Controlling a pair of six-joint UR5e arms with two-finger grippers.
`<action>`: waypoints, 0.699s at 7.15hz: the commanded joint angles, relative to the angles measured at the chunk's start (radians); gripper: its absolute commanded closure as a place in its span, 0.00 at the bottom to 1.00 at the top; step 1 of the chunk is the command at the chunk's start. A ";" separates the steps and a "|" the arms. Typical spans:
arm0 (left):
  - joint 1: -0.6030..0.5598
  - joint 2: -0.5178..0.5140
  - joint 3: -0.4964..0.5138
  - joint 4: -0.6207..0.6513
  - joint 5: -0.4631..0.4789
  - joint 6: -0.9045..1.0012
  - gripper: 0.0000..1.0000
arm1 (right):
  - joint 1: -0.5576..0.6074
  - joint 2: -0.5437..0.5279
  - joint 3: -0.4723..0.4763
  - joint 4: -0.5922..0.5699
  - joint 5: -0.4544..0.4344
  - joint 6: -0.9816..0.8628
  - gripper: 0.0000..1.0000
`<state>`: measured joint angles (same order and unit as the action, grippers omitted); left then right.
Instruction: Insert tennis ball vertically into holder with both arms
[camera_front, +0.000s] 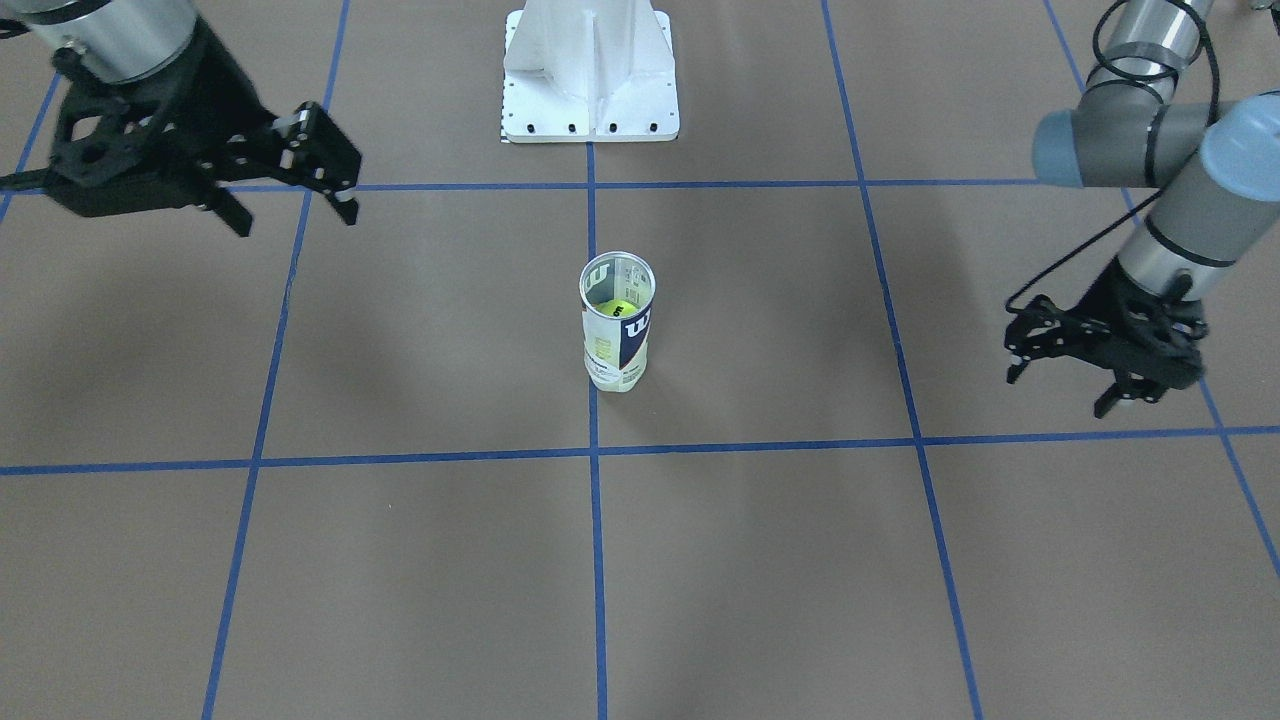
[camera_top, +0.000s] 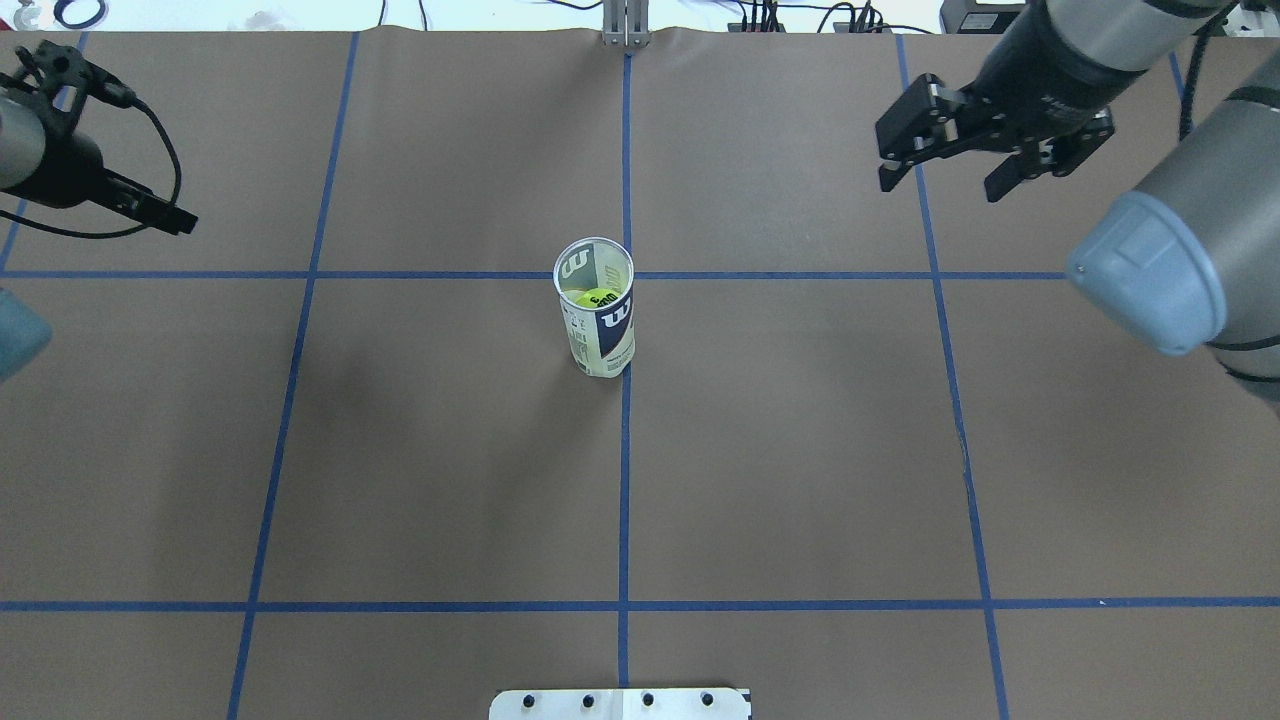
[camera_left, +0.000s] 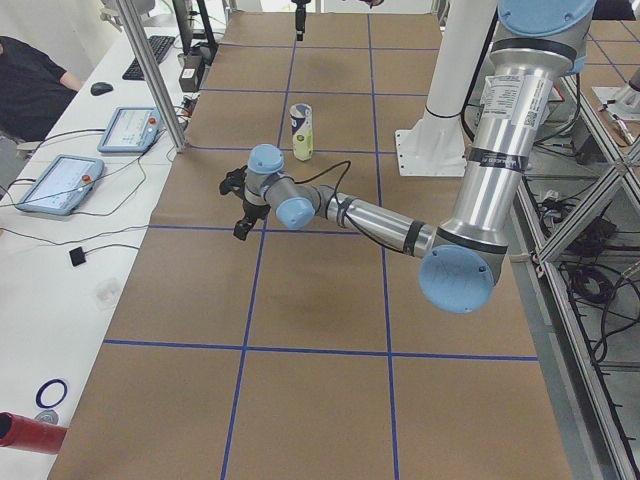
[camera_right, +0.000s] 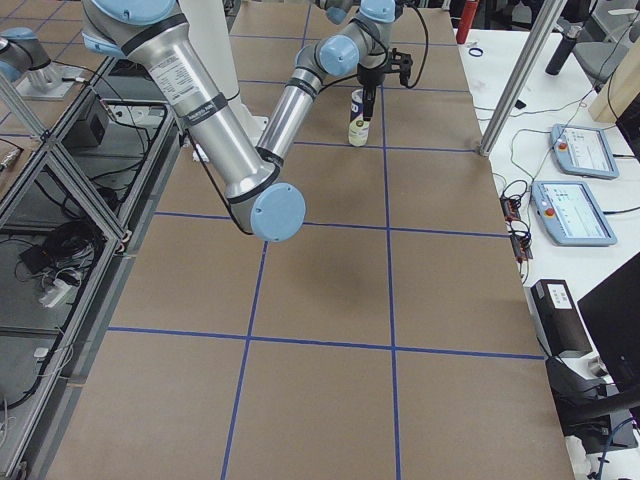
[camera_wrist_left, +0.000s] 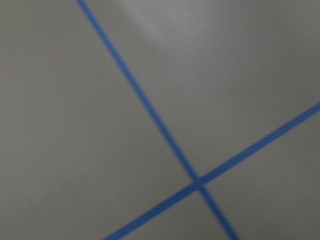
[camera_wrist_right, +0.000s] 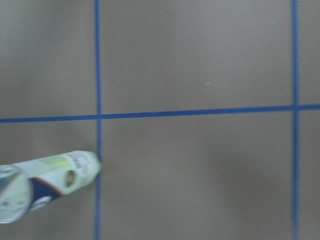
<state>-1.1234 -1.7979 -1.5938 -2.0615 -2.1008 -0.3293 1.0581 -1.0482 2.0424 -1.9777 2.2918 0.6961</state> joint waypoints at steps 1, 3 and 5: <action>-0.125 -0.015 0.067 0.120 -0.101 0.022 0.00 | 0.191 -0.168 -0.086 -0.035 0.009 -0.513 0.01; -0.203 -0.008 0.067 0.274 -0.167 0.042 0.00 | 0.363 -0.249 -0.270 -0.026 0.037 -0.903 0.01; -0.306 0.043 0.069 0.322 -0.244 0.264 0.00 | 0.462 -0.312 -0.369 -0.023 0.032 -1.120 0.01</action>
<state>-1.3667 -1.7850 -1.5253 -1.7858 -2.3038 -0.1907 1.4621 -1.3073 1.7299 -2.0032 2.3272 -0.2760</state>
